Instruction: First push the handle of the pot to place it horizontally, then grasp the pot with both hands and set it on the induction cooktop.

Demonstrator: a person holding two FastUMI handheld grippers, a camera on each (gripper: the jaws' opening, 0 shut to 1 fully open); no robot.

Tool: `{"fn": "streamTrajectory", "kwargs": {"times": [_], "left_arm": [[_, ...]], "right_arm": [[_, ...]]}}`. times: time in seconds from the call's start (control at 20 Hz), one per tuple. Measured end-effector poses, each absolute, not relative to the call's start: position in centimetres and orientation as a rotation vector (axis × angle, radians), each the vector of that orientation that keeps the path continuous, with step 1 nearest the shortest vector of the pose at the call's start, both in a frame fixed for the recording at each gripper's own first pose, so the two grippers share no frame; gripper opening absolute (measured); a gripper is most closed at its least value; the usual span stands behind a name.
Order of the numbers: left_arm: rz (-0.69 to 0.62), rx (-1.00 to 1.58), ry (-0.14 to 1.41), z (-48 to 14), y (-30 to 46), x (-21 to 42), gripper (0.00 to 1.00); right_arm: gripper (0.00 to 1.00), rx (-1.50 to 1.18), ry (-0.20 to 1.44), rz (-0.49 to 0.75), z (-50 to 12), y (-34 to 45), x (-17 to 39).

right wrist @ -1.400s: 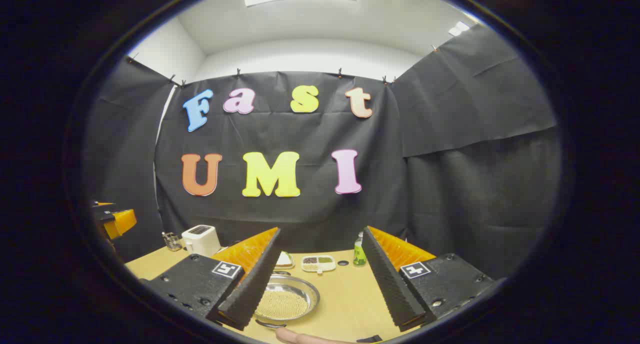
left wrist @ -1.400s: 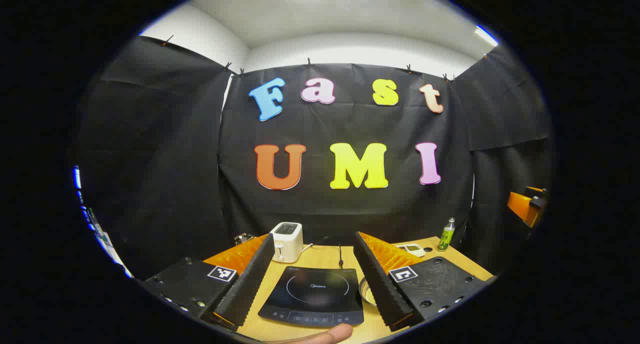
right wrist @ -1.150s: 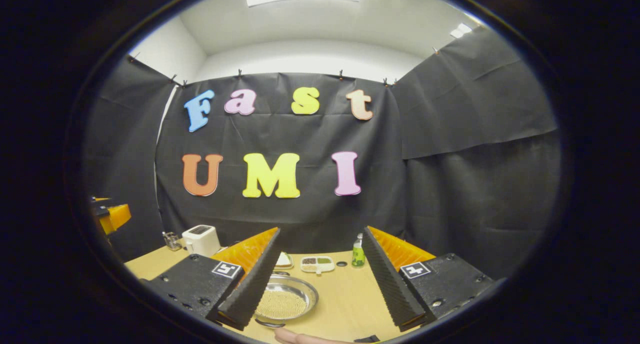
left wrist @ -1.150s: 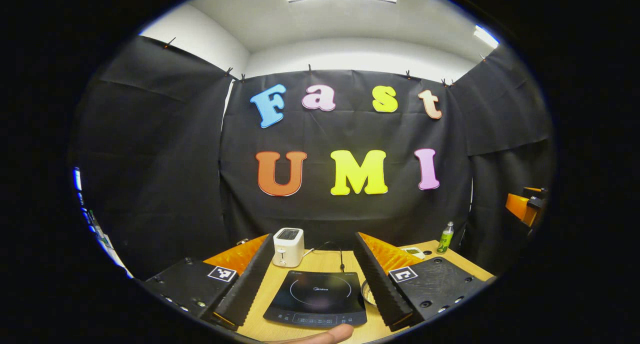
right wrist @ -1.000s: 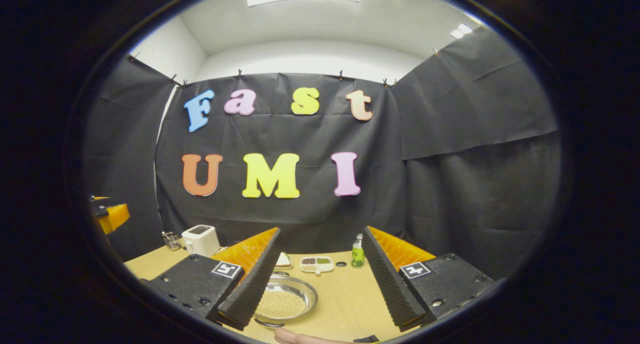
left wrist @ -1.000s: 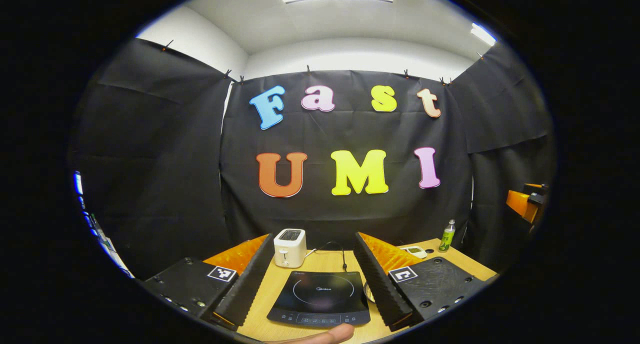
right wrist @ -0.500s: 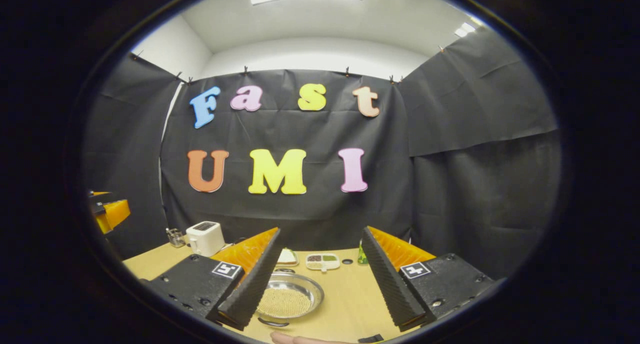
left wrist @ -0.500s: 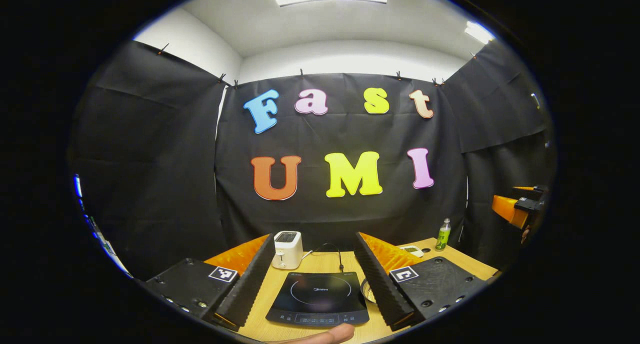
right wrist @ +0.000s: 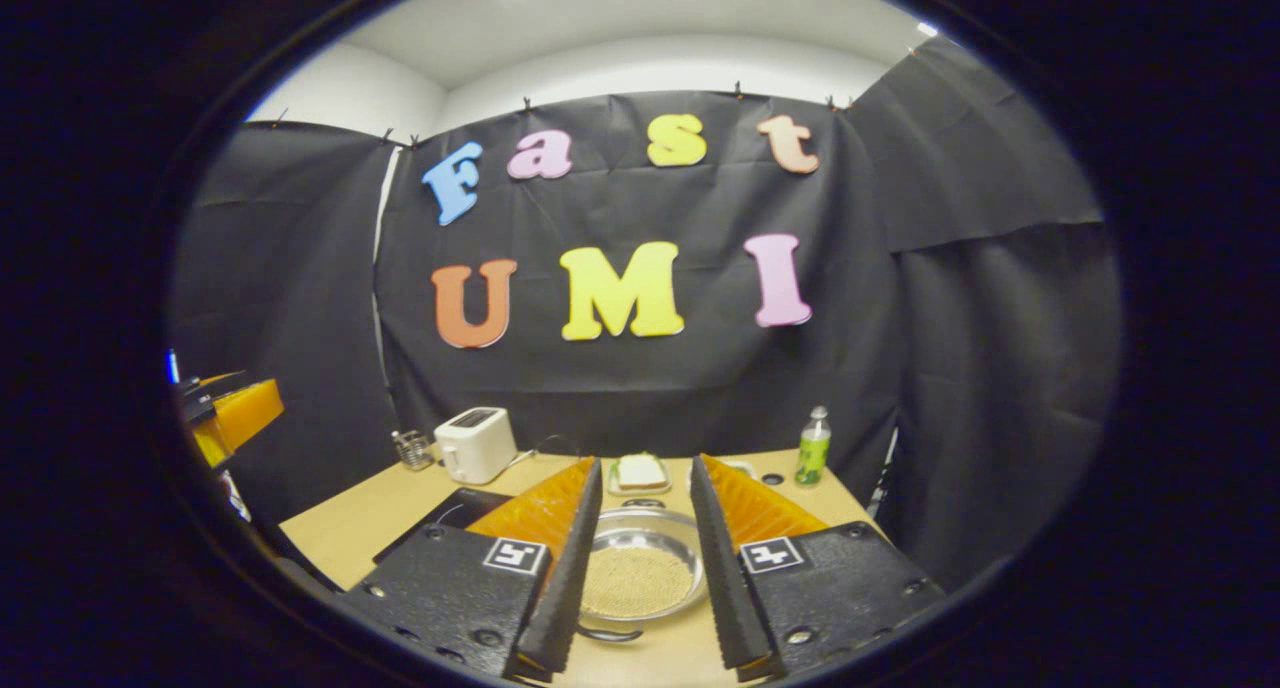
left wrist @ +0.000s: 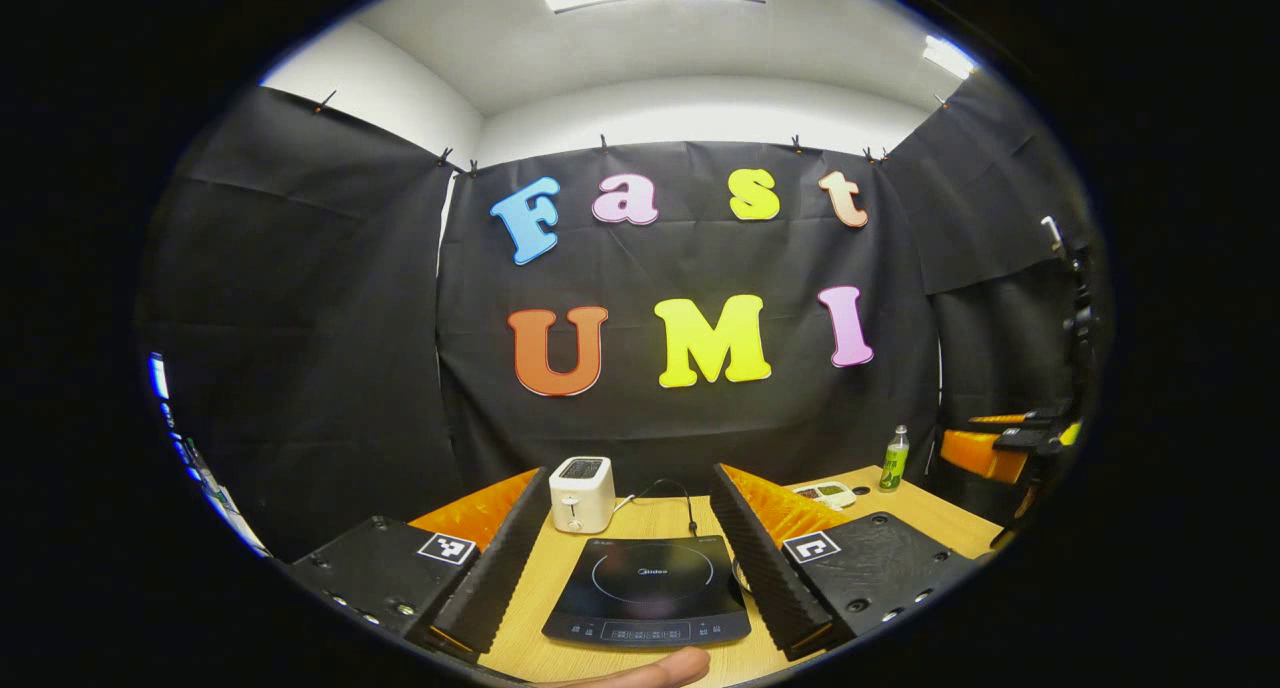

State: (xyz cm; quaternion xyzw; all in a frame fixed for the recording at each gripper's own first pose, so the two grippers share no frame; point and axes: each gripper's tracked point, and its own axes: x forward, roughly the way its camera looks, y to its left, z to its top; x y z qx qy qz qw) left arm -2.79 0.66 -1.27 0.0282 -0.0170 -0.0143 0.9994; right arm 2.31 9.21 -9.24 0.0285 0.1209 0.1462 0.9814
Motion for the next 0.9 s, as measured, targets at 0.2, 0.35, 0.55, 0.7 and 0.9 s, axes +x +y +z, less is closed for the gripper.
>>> {"fn": "streamTrajectory", "kwargs": {"times": [0.2, 0.35, 0.55, 0.7, 0.9], "left_arm": [[-0.007, 0.069, -0.074, -0.7, 1.6, -3.2, 0.95], [-0.017, 0.057, -0.082, -1.0, 1.7, -3.7, 0.96], [-0.016, 0.079, -0.078, -1.5, 2.2, -3.9, 0.96], [0.003, 0.101, -0.079, -1.8, 2.7, -3.7, 0.96], [-0.001, 0.084, -0.077, -1.8, 2.7, -3.8, 0.95]], "right_arm": [[0.08, 0.053, 0.381, 0.357, -13.2, 11.3, 2.8], [0.04, 0.059, 0.479, 0.38, -16.2, 12.9, 3.1], [0.04, -0.024, 0.552, 0.388, -20.0, 14.6, 3.0], [0.04, -0.099, 0.598, 0.434, -22.7, 17.3, 1.8], [0.04, -0.099, 0.666, 0.425, -25.7, 18.6, 1.4]]}}
